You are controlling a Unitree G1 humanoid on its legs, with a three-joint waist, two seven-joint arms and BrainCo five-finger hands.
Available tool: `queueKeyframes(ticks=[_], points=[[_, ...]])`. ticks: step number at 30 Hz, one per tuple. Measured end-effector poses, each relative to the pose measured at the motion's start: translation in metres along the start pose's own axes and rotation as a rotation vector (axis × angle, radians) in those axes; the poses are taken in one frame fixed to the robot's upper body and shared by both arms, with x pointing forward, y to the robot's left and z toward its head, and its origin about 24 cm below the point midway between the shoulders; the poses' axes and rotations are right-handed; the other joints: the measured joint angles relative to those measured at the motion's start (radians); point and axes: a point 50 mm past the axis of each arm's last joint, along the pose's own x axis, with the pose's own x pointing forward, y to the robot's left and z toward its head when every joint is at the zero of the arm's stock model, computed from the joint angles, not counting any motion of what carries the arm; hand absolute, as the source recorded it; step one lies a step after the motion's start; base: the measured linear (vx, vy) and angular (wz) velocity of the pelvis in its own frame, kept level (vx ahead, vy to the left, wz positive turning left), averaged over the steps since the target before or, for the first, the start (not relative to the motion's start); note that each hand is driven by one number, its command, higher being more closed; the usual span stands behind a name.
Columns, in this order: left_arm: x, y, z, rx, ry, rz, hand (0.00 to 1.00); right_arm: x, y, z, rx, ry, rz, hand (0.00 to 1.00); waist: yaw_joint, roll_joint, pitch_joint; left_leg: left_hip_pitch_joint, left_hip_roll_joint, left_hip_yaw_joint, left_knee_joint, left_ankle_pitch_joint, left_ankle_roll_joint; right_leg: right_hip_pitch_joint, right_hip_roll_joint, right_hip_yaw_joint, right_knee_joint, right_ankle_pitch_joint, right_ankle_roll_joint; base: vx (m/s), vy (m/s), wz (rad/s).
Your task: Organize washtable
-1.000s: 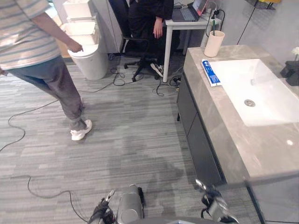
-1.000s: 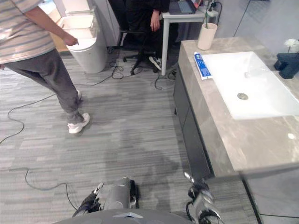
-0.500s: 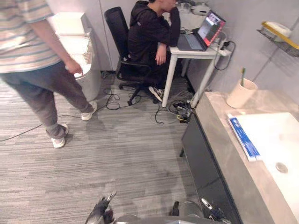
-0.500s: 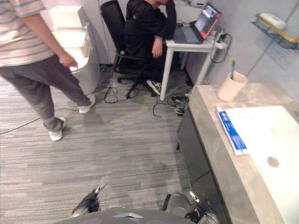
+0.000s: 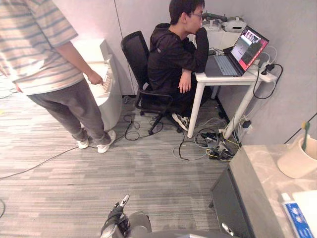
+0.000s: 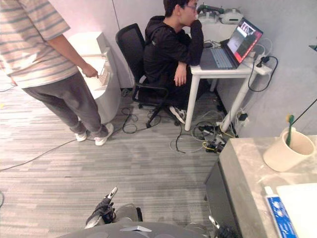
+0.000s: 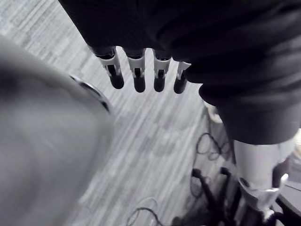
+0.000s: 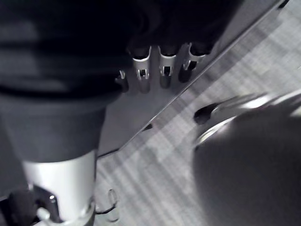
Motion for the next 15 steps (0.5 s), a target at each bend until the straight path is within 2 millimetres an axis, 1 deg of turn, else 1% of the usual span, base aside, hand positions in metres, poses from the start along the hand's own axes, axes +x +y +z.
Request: queueKeyframes(ticks=[1, 2, 3, 4, 5, 15], points=[[0.0, 0.005, -0.001, 0.002, 0.009, 0.016, 0.0, -0.001, 0.007, -0.003, 0.01, 0.006, 0.014, 0.0, -0.002, -0.01, -0.009, 0.042, -0.027, 0.003, -0.097, -0.015, -0.01, -0.004, -0.011, 0.004, -0.012, 0.001, 0.001, 0.25, 0.121, 0.0], [0.002, 0.014, 0.006, 0.005, -0.003, 0.038, 0.0, -0.002, 0.028, -0.009, 0.038, 0.021, 0.064, 0.0, -0.009, -0.08, -0.02, 0.087, -0.091, 0.019, -0.223, 0.032, -0.007, -0.012, -0.044, 0.004, -0.027, 0.0, 0.0, 0.34, 0.047, 0.18], [0.003, 0.018, 0.009, -0.005, -0.009, 0.051, 0.0, -0.003, 0.037, -0.013, 0.05, 0.03, 0.082, 0.0, -0.007, -0.105, -0.029, 0.136, -0.127, 0.034, -0.316, 0.069, 0.001, -0.008, -0.049, 0.004, -0.029, 0.001, -0.001, 0.28, 0.017, 0.11], [0.002, 0.019, 0.009, -0.011, -0.008, 0.054, 0.0, -0.003, 0.038, -0.014, 0.053, 0.032, 0.087, 0.0, -0.003, -0.108, -0.032, 0.163, -0.141, 0.043, -0.355, 0.081, 0.003, -0.004, -0.051, 0.003, -0.031, 0.001, -0.001, 0.15, -0.011, -0.02], [0.004, 0.01, 0.001, 0.164, 0.043, -0.016, 0.0, -0.003, 0.013, -0.024, 0.074, 0.082, 0.016, 0.0, -0.03, -0.081, -0.019, 0.288, -0.21, 0.013, -0.588, 0.173, 0.007, 0.063, -0.075, -0.037, -0.068, -0.037, 0.03, 0.05, -0.002, -0.06], [0.006, 0.006, 0.004, 0.208, 0.047, -0.03, 0.0, -0.002, 0.014, -0.023, 0.071, 0.08, 0.02, 0.0, -0.03, -0.081, -0.019, 0.282, -0.208, 0.01, -0.588, 0.171, 0.005, 0.057, -0.074, -0.038, -0.074, -0.039, 0.028, 0.0, 0.0, 0.0]])
